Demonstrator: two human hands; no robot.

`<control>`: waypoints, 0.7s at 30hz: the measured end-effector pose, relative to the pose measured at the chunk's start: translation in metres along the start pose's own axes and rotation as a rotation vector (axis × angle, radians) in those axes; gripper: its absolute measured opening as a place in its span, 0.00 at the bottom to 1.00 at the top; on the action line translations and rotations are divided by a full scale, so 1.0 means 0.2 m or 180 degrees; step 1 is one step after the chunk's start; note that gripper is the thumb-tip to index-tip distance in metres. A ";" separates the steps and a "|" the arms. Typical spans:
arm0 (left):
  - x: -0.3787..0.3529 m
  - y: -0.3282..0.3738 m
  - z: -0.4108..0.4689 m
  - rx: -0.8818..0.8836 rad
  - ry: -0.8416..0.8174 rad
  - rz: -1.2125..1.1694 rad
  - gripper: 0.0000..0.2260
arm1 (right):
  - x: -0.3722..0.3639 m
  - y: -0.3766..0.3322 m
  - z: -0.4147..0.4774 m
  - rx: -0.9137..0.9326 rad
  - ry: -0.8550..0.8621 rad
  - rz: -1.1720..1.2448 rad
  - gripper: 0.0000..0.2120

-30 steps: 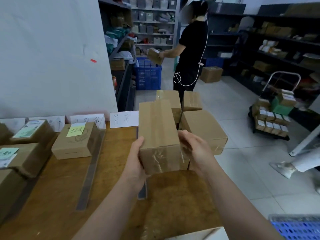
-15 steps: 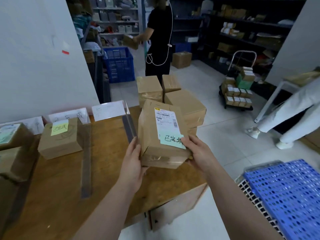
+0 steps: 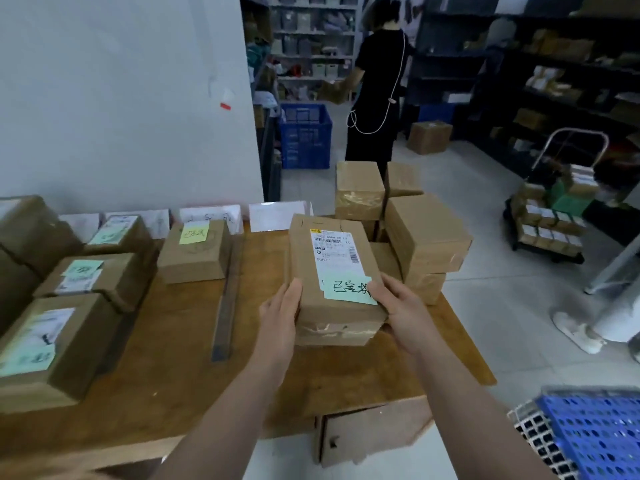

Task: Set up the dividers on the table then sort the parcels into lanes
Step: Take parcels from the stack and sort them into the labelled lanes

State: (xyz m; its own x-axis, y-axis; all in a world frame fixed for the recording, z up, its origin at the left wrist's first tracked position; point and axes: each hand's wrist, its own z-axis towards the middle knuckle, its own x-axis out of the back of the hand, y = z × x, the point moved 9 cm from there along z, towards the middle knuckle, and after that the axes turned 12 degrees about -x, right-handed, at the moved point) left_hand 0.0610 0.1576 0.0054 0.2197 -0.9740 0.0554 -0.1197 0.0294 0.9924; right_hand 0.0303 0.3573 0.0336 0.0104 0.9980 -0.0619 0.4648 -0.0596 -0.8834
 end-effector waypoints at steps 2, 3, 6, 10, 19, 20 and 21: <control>0.10 -0.03 -0.02 -0.0027 0.0118 -0.0027 0.44 | -0.10 0.00 0.01 0.0040 -0.0140 -0.0089 0.23; 0.16 -0.04 -0.04 -0.0054 0.0218 -0.0066 0.43 | -0.16 0.00 0.00 0.0052 -0.0225 -0.0152 0.24; 0.36 0.01 -0.12 -0.0162 0.0470 -0.0128 0.38 | -0.38 0.03 -0.01 0.0049 -0.0425 -0.0256 0.25; 0.69 0.02 -0.14 -0.0138 0.0834 -0.0188 0.34 | -0.73 0.03 -0.02 0.0048 -0.0687 -0.0392 0.26; 1.31 -0.11 0.07 0.0096 0.0987 0.0309 0.21 | -1.40 0.20 0.12 -0.0233 -0.0642 -0.0758 0.25; 1.37 -0.14 0.11 0.0130 0.0906 0.0407 0.23 | -1.45 0.23 0.14 -0.0266 -0.0581 -0.0793 0.25; 1.41 -0.16 0.14 0.0157 0.0836 0.0490 0.24 | -1.49 0.26 0.17 -0.0295 -0.0525 -0.0819 0.25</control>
State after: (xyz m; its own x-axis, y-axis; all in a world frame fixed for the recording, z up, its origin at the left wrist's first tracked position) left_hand 0.0995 -0.1252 -0.0145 0.4373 -0.8674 0.2376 -0.2164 0.1549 0.9639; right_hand 0.0201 0.0553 -0.0093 -0.2582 0.9630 0.0770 0.5122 0.2040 -0.8343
